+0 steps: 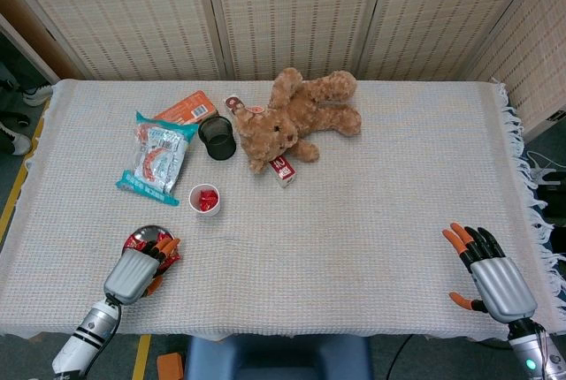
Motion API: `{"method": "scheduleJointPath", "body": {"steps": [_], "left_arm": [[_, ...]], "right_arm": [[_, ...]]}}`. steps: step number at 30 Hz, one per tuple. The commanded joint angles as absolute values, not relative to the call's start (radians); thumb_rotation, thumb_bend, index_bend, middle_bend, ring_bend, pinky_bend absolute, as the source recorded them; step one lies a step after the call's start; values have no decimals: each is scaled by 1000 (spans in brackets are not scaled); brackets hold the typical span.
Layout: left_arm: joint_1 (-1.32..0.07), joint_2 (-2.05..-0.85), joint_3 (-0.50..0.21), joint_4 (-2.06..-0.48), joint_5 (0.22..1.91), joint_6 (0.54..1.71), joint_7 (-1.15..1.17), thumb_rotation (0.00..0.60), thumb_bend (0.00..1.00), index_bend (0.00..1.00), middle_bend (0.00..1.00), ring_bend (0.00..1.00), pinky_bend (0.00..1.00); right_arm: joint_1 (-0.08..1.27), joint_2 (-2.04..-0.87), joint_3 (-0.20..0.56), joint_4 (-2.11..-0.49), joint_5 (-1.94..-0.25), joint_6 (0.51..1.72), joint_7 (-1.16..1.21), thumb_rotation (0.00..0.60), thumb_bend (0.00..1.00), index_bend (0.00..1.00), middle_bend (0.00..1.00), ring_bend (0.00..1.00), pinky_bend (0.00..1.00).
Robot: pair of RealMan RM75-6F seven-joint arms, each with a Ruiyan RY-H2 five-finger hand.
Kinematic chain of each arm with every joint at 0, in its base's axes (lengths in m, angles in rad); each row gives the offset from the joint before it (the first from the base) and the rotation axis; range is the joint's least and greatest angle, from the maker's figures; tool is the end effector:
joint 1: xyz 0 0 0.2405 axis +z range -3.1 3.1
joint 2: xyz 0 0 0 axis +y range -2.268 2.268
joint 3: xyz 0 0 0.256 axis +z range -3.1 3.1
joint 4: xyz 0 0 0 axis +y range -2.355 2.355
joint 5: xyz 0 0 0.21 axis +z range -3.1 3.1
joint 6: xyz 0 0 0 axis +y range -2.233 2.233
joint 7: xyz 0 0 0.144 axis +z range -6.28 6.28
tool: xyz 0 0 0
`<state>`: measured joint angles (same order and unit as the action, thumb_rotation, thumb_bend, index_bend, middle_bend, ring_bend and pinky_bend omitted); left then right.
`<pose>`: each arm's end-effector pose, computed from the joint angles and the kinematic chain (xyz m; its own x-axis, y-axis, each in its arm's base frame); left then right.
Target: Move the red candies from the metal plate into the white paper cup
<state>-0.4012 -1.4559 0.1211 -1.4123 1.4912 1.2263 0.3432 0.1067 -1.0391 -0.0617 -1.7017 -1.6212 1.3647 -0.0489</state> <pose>-0.2691 0.2265 0.0094 0.6625 0.1981 0.7224 0.7255 -0.4098 -0.5529 -0.2965 -0.1584 0.1399 0.4540 -0.2144 0.8648 -0.8902 -0.1508 0.4300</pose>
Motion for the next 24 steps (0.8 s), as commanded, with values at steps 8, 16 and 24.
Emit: {"method": "scheduleJointPath", "body": {"steps": [8,16,24], "left_arm": [[-404,-1518,97,-1335,1524,1217,372,600,359,157,190,236,973],[-403,-1531,81,-1306,1522,1205,367,600,362,288,265,292,974],[-403,-1531,69,-1297,1521,1195,356,600,367,333,321,349,977]], "right_arm": [[104,-1037,-60,-1703,-1617,1370,-49,600,50,0,0,0,0],[103,-1037,-59,-1702,-1615,1371,-49,600,50,0,0,0,0],[103,-1038,-58,-1703,-1613,1370,-51,600,50,0,0,0,0]]}}
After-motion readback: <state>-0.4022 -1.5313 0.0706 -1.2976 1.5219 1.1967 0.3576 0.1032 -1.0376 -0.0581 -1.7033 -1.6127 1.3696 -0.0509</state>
